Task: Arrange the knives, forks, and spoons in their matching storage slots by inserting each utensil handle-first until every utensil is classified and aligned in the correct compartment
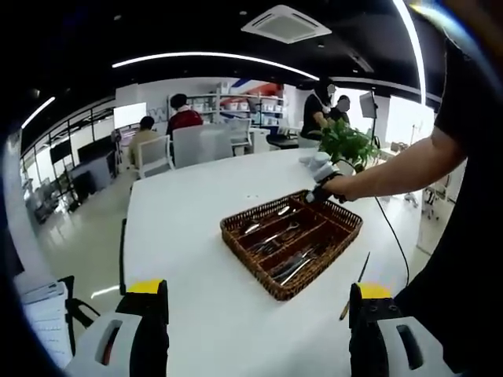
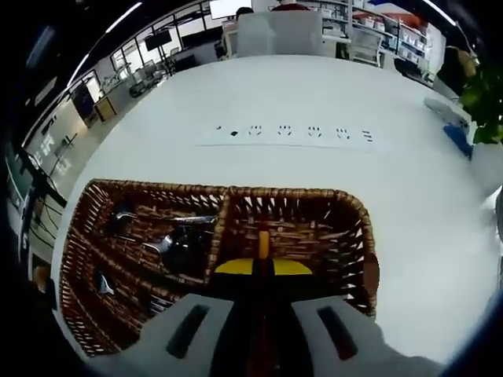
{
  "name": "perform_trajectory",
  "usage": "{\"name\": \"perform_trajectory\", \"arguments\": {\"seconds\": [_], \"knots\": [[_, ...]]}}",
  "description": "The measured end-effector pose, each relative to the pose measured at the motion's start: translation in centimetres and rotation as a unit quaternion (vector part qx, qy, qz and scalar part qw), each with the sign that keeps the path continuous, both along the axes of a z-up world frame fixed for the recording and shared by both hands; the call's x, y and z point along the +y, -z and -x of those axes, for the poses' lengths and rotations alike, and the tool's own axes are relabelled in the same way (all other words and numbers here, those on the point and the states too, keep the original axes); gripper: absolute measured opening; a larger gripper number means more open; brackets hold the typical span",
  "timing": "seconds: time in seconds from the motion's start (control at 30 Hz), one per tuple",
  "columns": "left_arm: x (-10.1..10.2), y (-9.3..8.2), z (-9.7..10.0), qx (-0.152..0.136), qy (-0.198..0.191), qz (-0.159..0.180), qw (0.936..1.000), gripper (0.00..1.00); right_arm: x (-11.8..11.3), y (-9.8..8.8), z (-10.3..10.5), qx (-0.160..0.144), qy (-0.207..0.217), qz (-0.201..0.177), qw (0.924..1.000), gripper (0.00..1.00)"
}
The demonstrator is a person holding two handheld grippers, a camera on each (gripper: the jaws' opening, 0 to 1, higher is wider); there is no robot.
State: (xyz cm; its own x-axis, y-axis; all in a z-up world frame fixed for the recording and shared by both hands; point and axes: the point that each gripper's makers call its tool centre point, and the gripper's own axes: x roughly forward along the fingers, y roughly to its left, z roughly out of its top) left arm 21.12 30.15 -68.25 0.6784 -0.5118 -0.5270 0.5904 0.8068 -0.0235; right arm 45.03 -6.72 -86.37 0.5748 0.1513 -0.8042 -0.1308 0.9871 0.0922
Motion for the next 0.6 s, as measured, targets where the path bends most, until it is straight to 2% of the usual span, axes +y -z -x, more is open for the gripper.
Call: {"name": "perform_trajectory", "arguments": {"seconds": [0.13,0.27,0.47,0.53,0.6], "knots": [[0.1,0.0,0.2,-0.002,0.000,-0.002,1.0000,1.00,-0.2,0.2,-0.4,-0.010,-0.005,0.009,0.9999,0.03],[0.2,-0.1,0.7,-0.002,-0.002,-0.004,1.0000,1.00,-0.2,0.2,-0.6,-0.012,0.000,0.002,0.9999,0.03],[0.3,-0.4,1.3,-0.003,-0.005,-0.008,1.0000,1.00,0.0,0.0,-0.2,-0.015,-0.003,0.002,0.9999,0.03],[0.4,-0.4,1.4,-0.003,-0.007,-0.009,0.9999,1.00,0.1,0.0,-0.2,-0.022,-0.012,0.011,0.9996,0.03],[0.4,-0.5,1.5,-0.004,-0.008,-0.010,0.9999,1.00,-0.1,0.1,-0.7,-0.038,-0.042,0.033,0.9978,0.04]]}}
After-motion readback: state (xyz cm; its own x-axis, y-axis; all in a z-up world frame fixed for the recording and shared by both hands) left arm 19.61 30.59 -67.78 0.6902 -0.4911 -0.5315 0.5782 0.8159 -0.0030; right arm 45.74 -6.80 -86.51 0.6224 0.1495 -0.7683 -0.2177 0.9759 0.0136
